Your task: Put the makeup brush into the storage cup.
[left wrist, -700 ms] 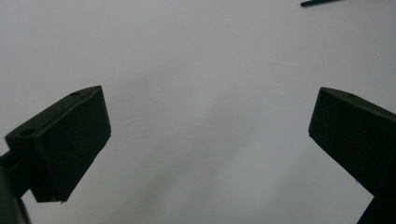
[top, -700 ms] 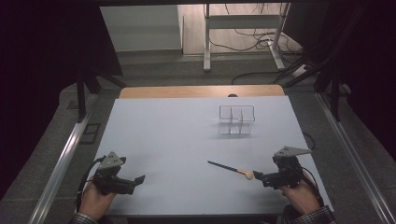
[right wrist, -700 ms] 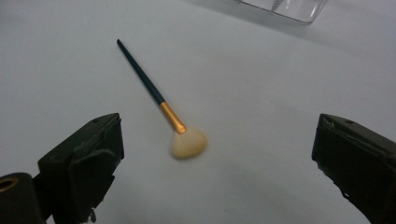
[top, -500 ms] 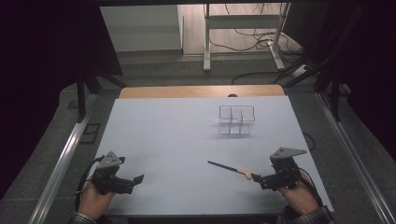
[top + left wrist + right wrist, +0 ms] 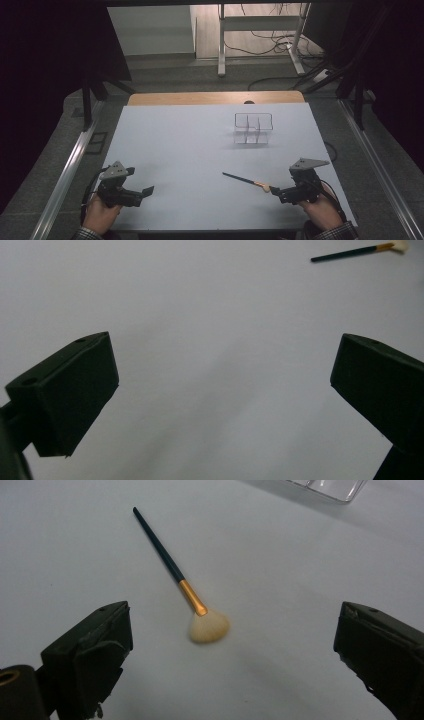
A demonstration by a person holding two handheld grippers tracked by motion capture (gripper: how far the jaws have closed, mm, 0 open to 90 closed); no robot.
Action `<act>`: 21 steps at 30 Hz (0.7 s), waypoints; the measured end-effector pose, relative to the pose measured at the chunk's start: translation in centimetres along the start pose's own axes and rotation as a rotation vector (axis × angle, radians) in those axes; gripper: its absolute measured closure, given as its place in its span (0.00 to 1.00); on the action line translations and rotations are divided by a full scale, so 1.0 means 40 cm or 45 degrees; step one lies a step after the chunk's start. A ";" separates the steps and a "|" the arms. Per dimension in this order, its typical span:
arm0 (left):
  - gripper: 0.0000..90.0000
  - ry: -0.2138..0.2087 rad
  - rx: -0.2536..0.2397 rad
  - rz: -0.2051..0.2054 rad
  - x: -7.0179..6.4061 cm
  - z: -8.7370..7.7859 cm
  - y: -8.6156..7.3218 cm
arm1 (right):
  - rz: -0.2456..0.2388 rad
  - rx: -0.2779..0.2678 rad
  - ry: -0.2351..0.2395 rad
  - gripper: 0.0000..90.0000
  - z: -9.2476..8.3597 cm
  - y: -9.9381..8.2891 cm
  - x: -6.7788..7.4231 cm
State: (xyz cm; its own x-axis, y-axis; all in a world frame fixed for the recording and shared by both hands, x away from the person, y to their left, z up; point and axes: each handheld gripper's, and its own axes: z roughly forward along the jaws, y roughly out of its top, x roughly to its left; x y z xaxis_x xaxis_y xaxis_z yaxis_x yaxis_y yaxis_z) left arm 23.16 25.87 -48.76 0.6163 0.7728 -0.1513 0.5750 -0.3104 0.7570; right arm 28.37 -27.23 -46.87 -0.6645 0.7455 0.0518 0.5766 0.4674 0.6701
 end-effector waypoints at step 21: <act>0.00 0.038 0.049 0.027 -0.001 0.006 -0.001 | 0.013 0.018 -0.041 0.00 -0.007 0.017 -0.009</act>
State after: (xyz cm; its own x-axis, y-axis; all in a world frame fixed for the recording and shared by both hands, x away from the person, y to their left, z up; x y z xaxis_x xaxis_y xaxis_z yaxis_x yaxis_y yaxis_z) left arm 23.24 25.73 -48.93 0.6126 0.7818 -0.1161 0.5828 -0.3476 0.7346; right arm 28.85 -27.33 -46.23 -0.6427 0.7653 0.0346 0.5904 0.4660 0.6590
